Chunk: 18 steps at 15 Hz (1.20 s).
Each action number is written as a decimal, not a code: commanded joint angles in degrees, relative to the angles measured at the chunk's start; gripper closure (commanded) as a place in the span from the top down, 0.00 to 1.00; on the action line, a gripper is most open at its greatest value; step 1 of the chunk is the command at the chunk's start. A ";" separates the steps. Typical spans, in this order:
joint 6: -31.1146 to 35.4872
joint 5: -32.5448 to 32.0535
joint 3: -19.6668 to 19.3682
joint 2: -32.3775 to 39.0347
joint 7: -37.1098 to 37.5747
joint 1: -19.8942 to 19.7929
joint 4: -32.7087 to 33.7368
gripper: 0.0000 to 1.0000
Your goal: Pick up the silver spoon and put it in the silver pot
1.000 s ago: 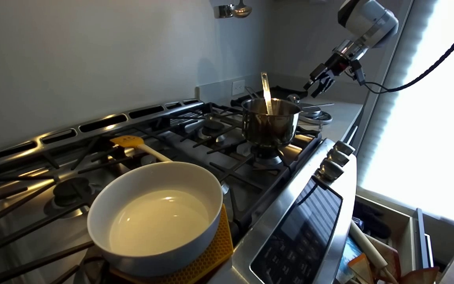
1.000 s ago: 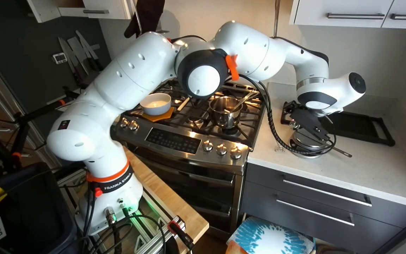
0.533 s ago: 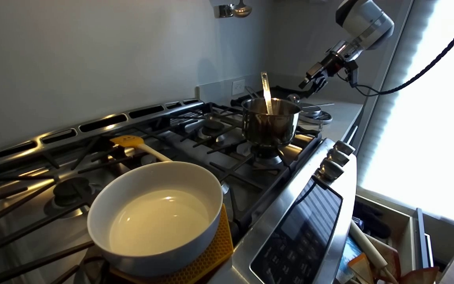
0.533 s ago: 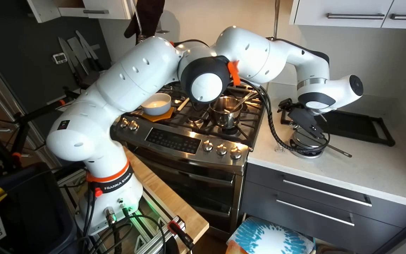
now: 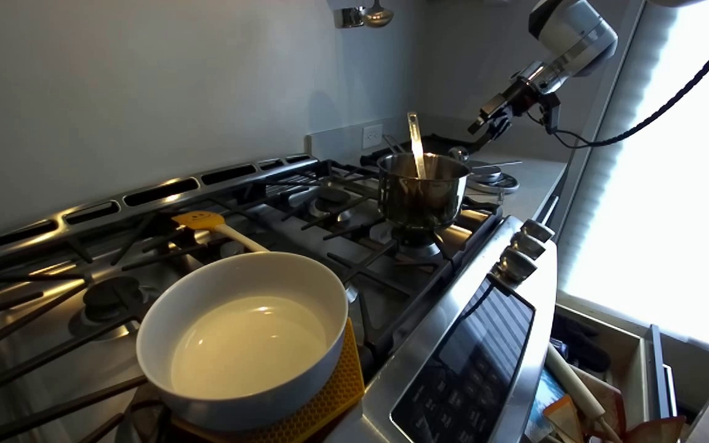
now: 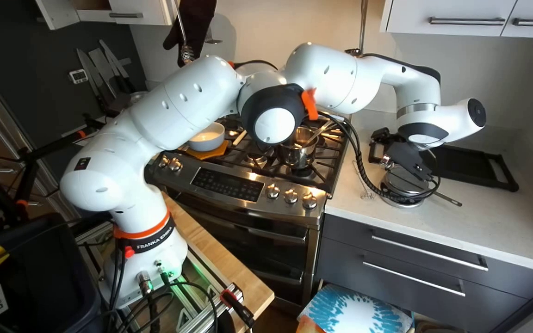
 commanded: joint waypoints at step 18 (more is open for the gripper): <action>-1.39 6.23 3.29 13.94 3.23 -1.42 16.32 0.64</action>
